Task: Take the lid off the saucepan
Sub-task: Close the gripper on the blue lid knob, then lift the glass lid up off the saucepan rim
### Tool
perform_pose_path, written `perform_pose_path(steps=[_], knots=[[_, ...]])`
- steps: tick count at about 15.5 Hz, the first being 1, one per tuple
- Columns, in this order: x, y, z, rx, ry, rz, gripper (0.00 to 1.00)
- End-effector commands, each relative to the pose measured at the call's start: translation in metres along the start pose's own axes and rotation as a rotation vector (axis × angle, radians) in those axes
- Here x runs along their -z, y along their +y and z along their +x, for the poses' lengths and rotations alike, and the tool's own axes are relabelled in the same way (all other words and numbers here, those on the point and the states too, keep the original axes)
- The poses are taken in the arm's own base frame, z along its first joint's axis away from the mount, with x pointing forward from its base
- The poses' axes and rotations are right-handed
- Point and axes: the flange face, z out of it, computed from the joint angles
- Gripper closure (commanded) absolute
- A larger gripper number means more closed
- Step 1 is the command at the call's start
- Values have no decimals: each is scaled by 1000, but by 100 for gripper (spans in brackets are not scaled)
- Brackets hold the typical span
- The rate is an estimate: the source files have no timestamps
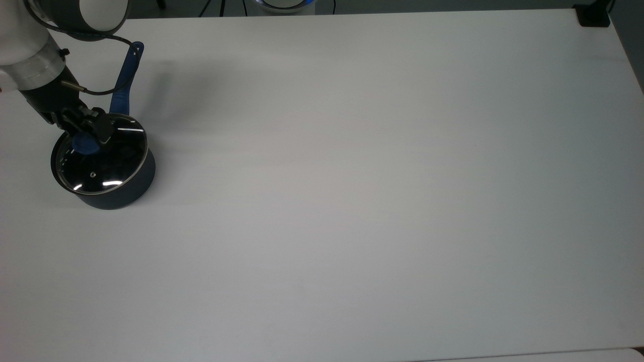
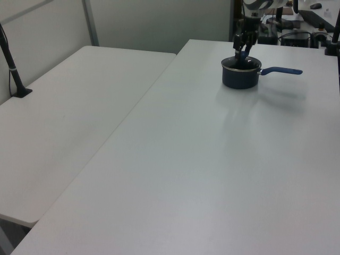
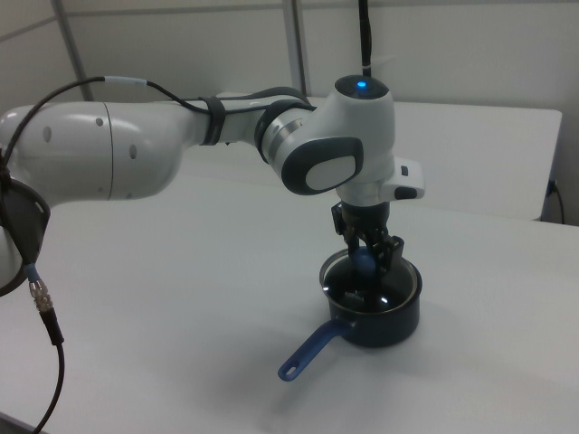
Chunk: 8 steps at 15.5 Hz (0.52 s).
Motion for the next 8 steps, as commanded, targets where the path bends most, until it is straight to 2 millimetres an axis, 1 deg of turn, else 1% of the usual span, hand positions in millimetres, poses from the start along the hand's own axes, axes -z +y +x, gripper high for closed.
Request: perform_pose_path(steps=[1, 3, 6, 8], knots=[[11, 0, -8, 22, -26, 8, 49], [11, 1, -8, 24, -26, 2, 59], [11, 1, -8, 24, -28, 3, 62], [17, -1, -5, 30, -16, -2, 63]])
